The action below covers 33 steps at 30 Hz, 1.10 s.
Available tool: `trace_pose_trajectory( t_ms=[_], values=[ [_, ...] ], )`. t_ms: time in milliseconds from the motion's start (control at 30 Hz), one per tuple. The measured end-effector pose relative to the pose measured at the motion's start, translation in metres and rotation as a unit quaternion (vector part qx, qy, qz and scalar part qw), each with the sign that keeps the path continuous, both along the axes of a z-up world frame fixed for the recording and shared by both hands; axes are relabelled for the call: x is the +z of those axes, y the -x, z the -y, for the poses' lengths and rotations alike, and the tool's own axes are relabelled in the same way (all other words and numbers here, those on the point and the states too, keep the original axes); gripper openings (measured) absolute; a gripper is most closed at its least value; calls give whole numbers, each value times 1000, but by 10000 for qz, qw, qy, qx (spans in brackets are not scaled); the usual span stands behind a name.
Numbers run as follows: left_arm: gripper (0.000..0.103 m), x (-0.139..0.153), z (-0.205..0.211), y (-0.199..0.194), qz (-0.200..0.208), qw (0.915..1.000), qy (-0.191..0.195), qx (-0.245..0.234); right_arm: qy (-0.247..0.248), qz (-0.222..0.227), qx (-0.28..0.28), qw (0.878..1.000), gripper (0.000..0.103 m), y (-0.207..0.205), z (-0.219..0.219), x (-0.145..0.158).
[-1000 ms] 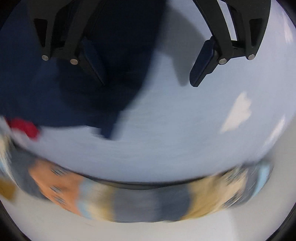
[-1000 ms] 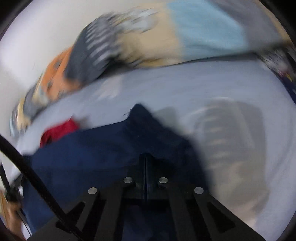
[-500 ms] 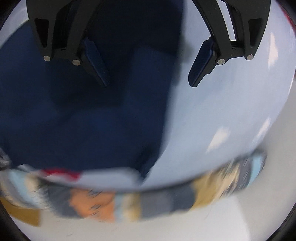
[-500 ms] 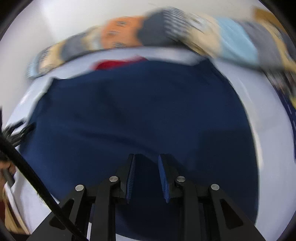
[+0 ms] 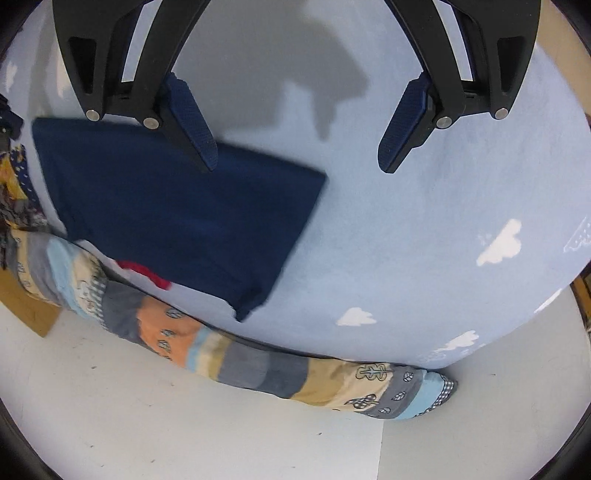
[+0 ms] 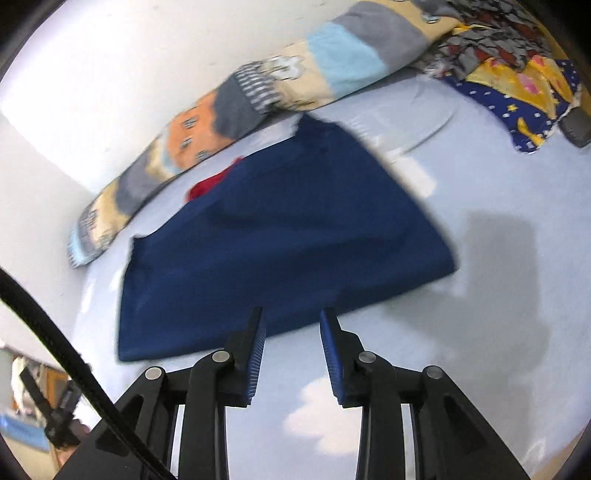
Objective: Fold large clothes
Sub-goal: 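Lay the folded jacket down and open both tools, then grasp the edge of the folded jacket with both tools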
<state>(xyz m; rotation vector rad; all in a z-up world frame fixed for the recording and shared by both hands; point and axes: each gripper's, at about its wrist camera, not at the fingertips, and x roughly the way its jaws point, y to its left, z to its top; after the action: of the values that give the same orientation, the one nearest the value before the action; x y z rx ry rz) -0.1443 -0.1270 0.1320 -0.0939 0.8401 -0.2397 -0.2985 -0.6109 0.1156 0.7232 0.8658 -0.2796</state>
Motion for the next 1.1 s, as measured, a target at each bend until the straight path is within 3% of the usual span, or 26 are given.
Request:
trace_pose_trajectory(
  t_ms=[67, 133, 333, 600, 667, 800, 900, 1100],
  values=[
    [88, -1, 5, 17, 31, 10000, 38, -78, 185, 100, 209, 9996, 40, -2, -23, 4],
    [88, -6, 12, 26, 21, 9998, -159, -153, 289, 95, 259, 9992, 44, -6, -38, 4],
    [88, -5, 19, 39, 183, 9987, -423, -224, 17, 235, 420, 9988, 44, -3, -60, 0],
    [88, -10, 24, 19, 179, 9982, -503, -274, -27, 153, 165, 9997, 46, -2, -29, -8],
    [88, -13, 25, 9, 124, 9983, -467, -336, -349, 173, -42, 9992, 48, 1, -9, -17],
    [88, -32, 7, -21, -541, 9977, 268, -309, -970, 235, -494, 9938, 54, 11, 24, -35],
    [88, -53, -15, -45, -1134, 9883, 1017, -92, -1237, 255, -836, 9885, 54, 21, 46, -47],
    [88, -69, -37, -66, -1430, 9674, 2088, -37, -1750, 369, -1456, 9730, 55, 38, 80, -74]
  ],
)
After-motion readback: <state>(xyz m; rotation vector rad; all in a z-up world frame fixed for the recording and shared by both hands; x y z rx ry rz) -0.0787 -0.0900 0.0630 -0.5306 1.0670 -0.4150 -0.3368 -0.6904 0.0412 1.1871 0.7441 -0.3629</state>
